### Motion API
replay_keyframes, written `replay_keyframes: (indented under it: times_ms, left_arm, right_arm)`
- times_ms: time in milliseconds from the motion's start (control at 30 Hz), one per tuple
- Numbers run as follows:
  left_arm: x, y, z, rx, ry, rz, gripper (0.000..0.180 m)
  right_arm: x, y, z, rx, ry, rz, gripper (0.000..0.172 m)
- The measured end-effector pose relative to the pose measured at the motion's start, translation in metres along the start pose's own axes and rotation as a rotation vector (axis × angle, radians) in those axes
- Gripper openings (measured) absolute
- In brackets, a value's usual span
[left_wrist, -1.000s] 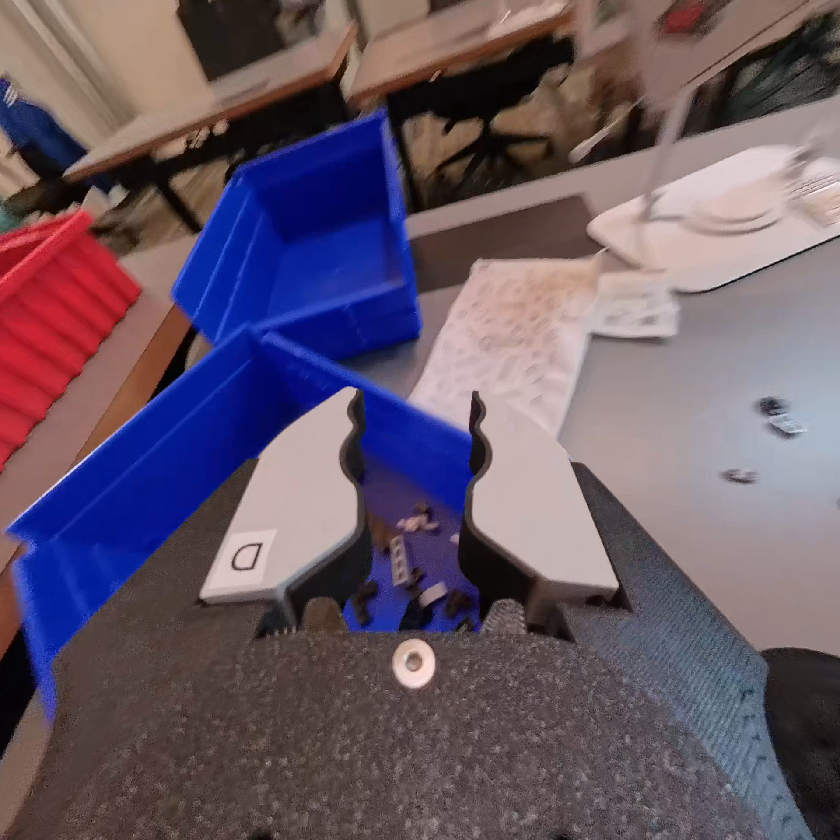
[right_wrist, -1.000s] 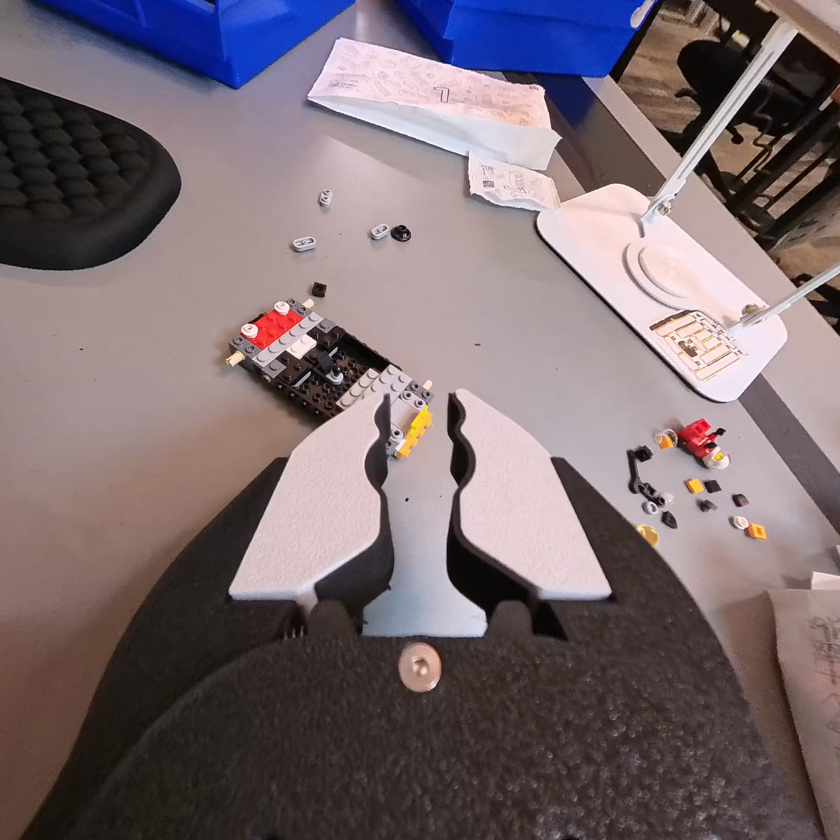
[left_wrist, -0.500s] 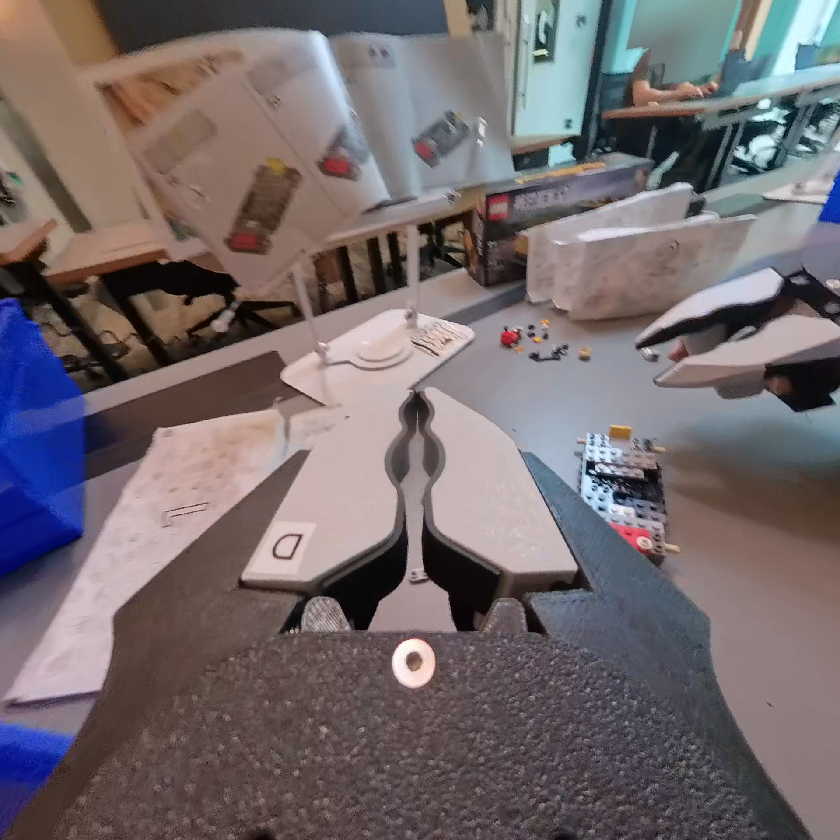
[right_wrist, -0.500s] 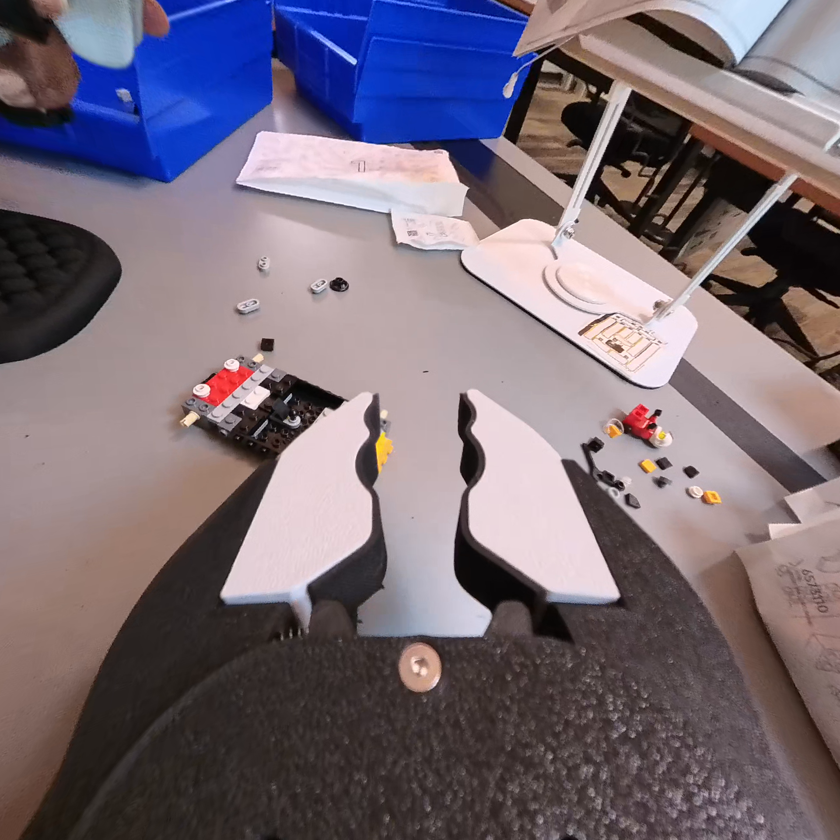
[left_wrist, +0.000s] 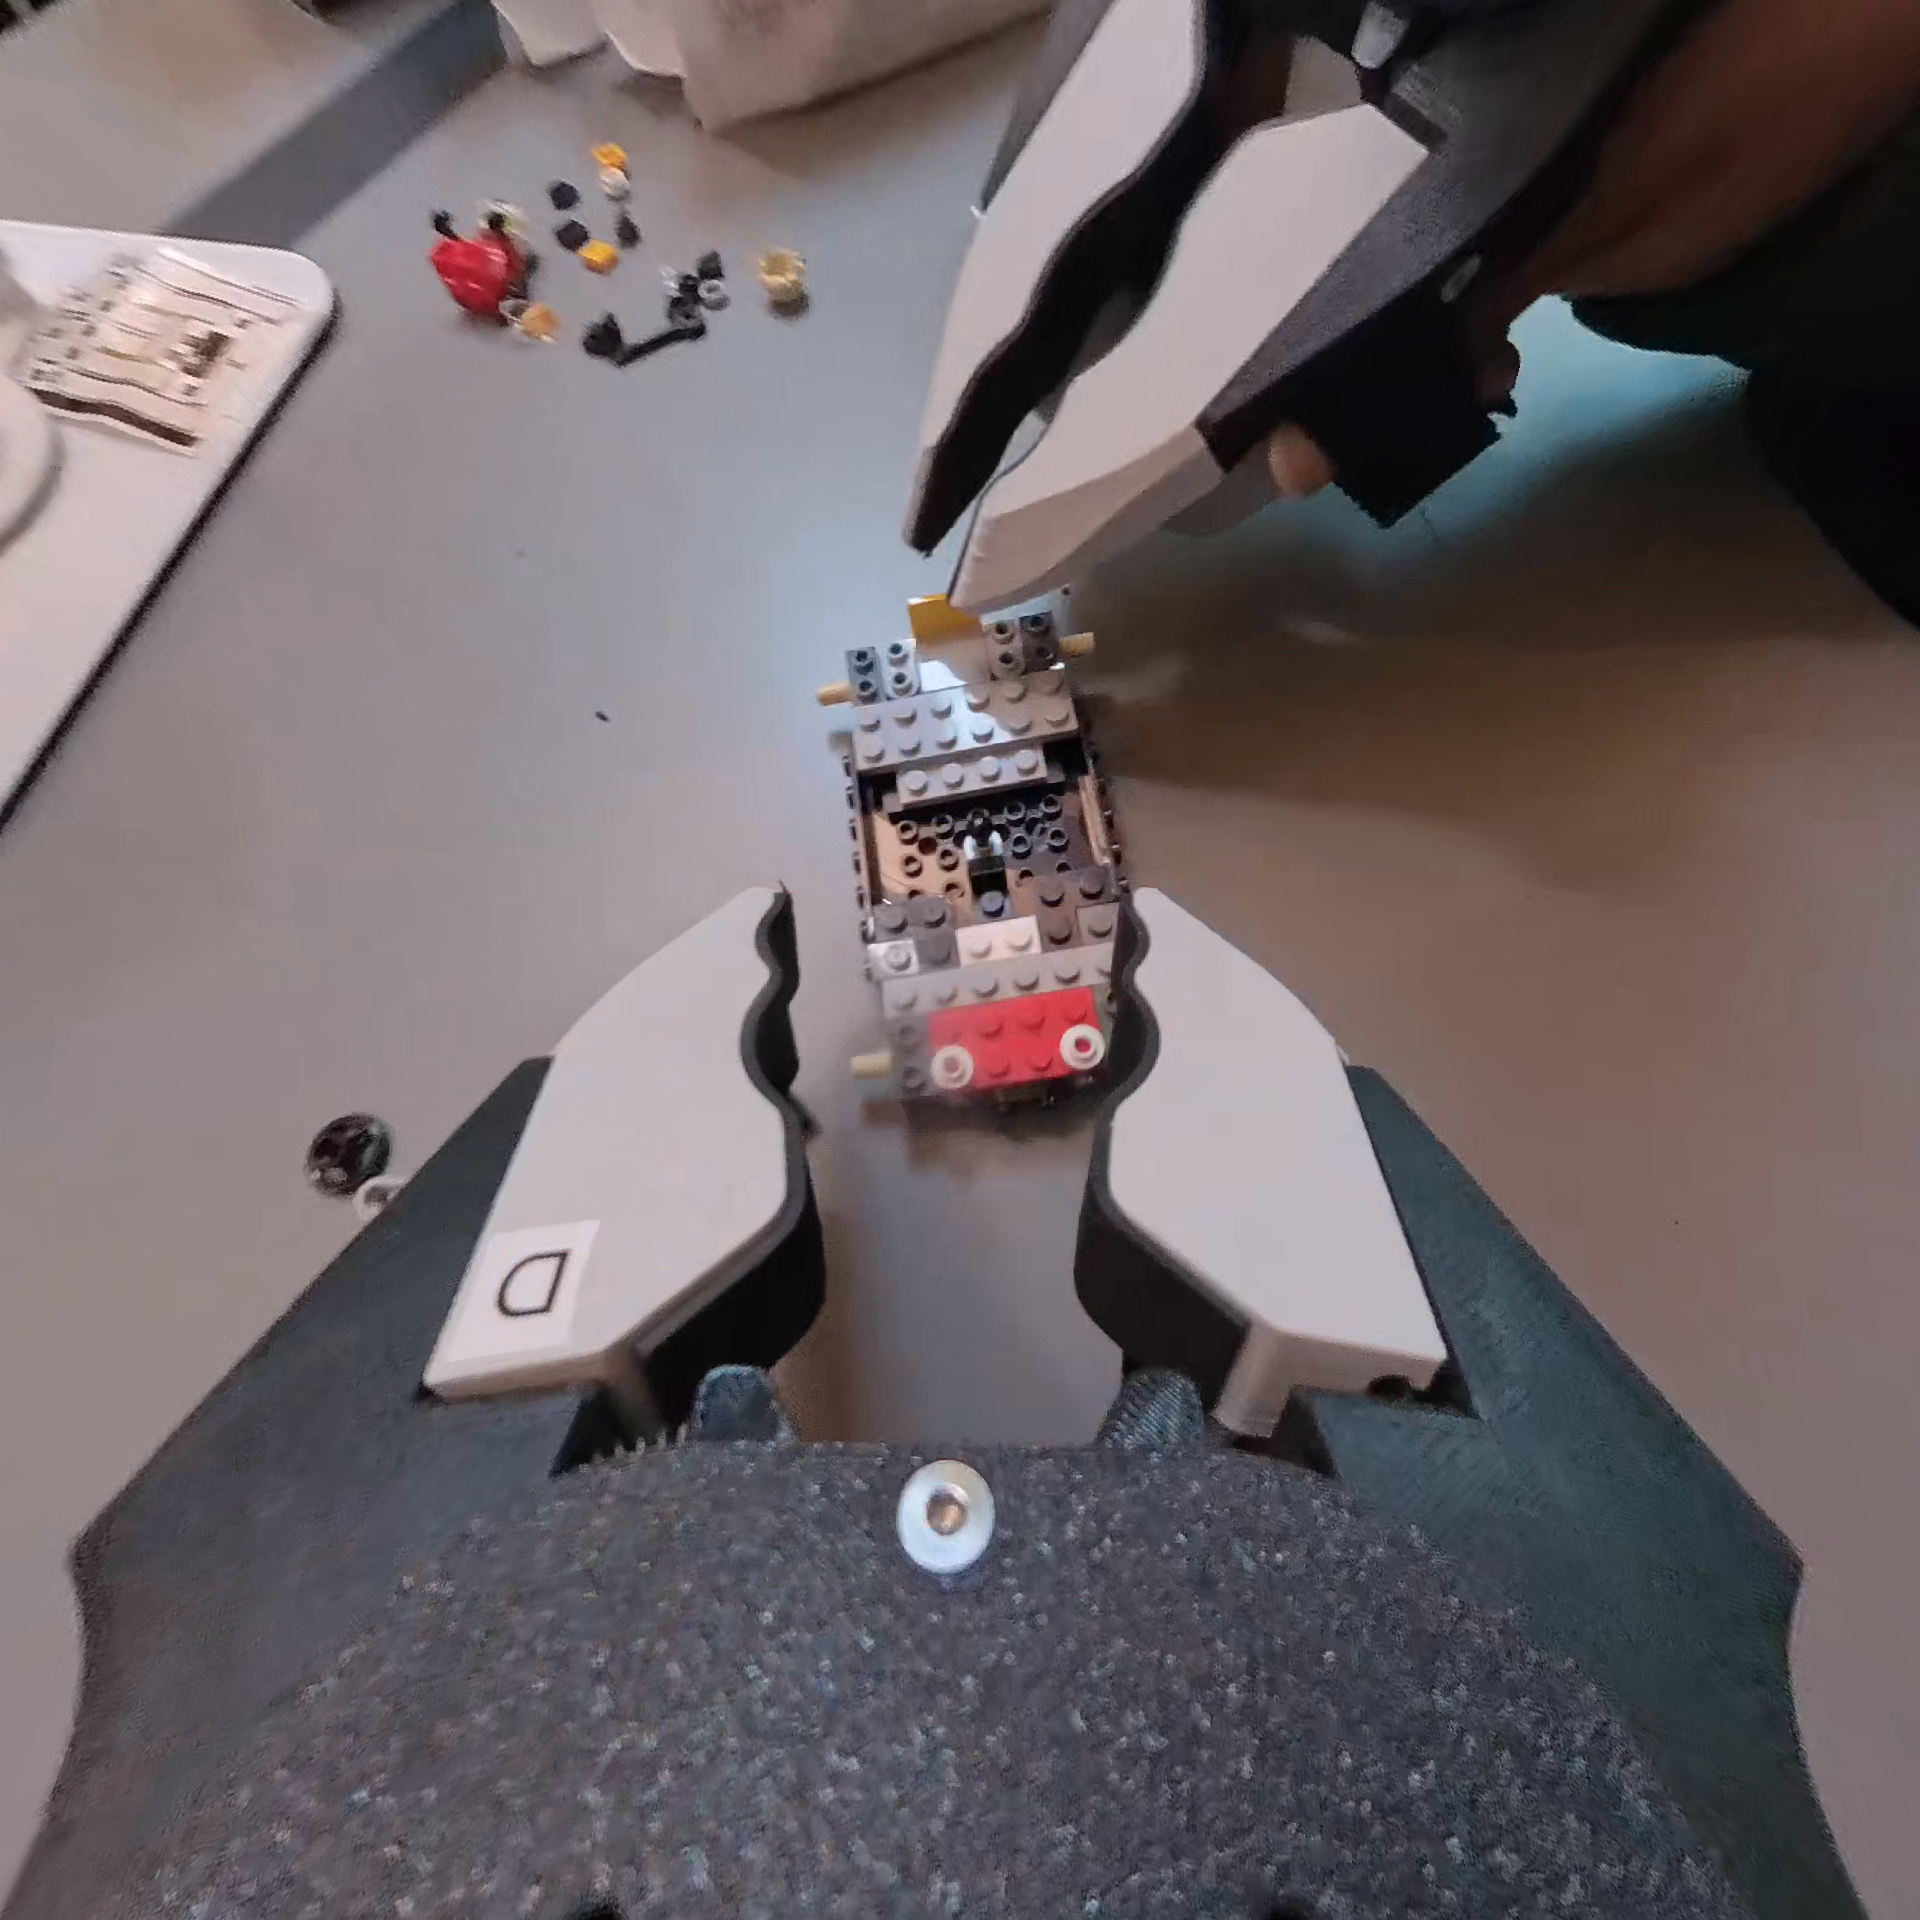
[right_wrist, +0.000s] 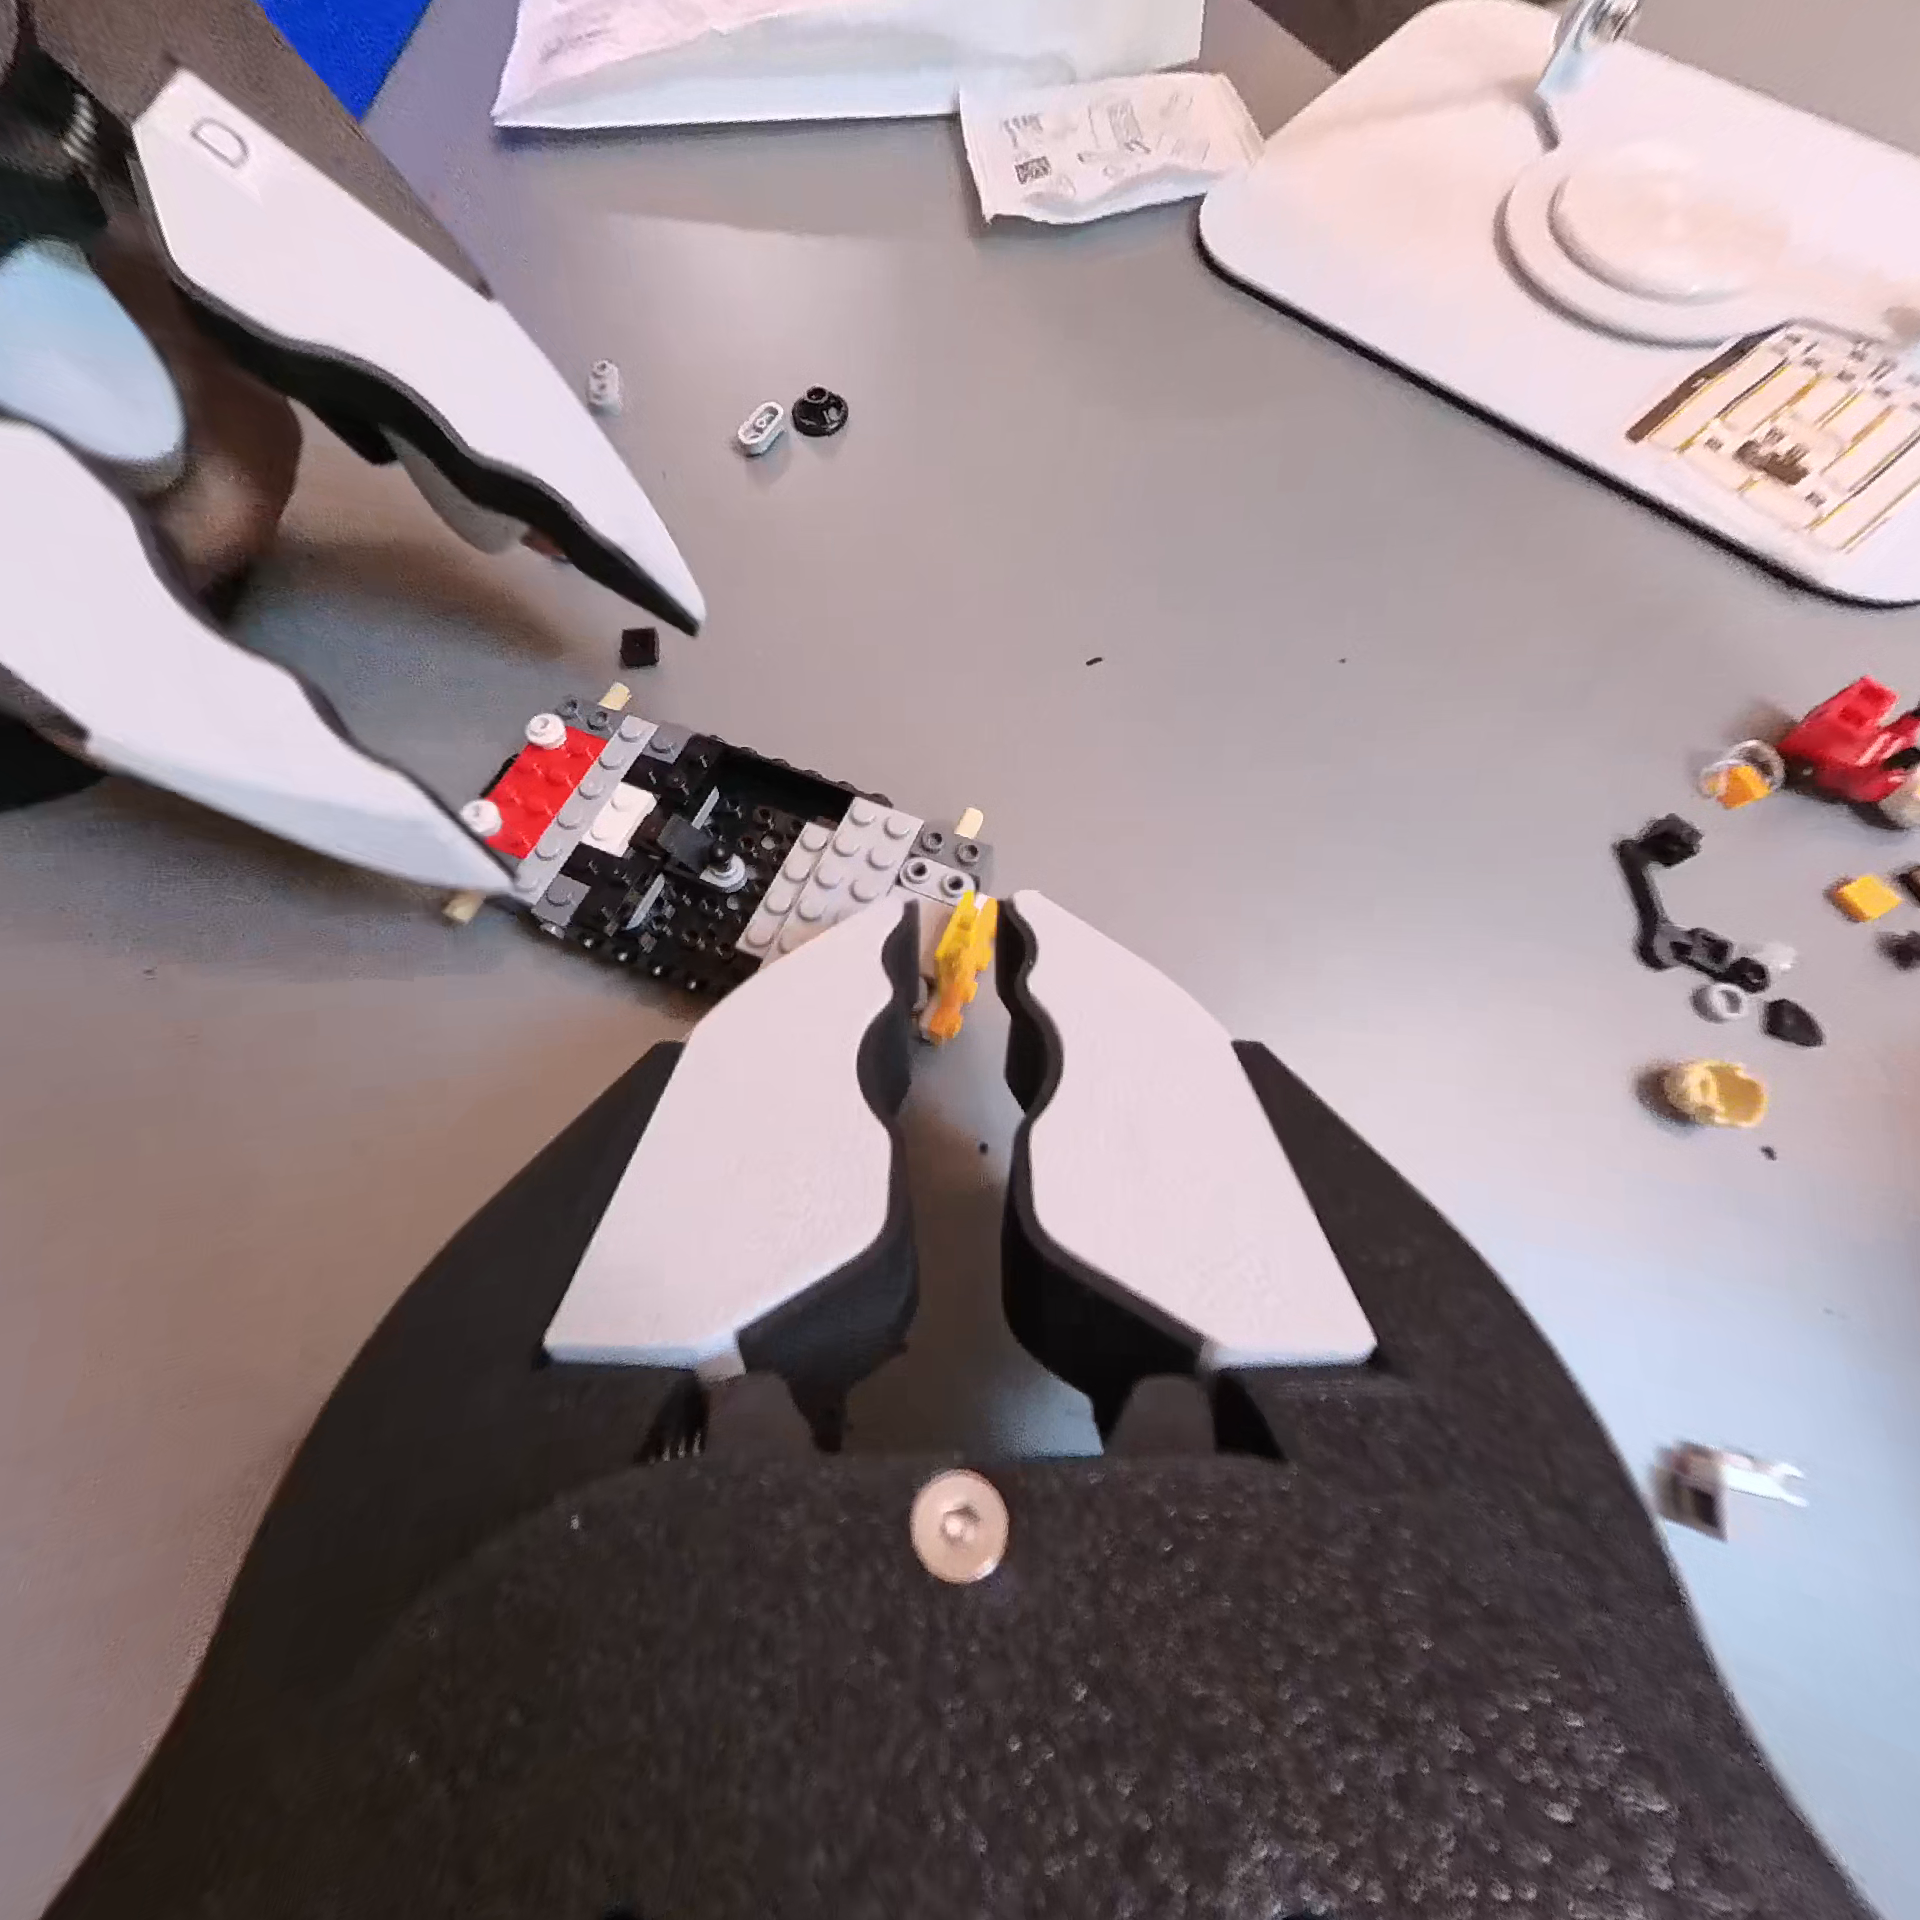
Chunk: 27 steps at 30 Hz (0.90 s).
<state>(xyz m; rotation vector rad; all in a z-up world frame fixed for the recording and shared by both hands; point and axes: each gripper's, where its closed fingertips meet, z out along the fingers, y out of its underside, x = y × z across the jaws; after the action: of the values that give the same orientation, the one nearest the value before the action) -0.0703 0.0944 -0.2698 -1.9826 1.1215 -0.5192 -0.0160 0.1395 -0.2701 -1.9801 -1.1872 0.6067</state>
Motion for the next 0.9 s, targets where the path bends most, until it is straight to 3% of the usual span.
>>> replay_keyframes:
  times_ms: [300, 900]
  left_arm:
    - [0.011, 0.015, 0.024, -0.140, 0.037, 0.013, 0.064]
    - [0.016, 0.018, 0.021, -0.146, 0.043, 0.017, 0.062]
  right_arm:
    - [0.000, 0.011, 0.008, -0.064, -0.026, 0.058, 0.006]
    - [-0.003, 0.013, 0.006, -0.040, -0.097, 0.198, 0.004]
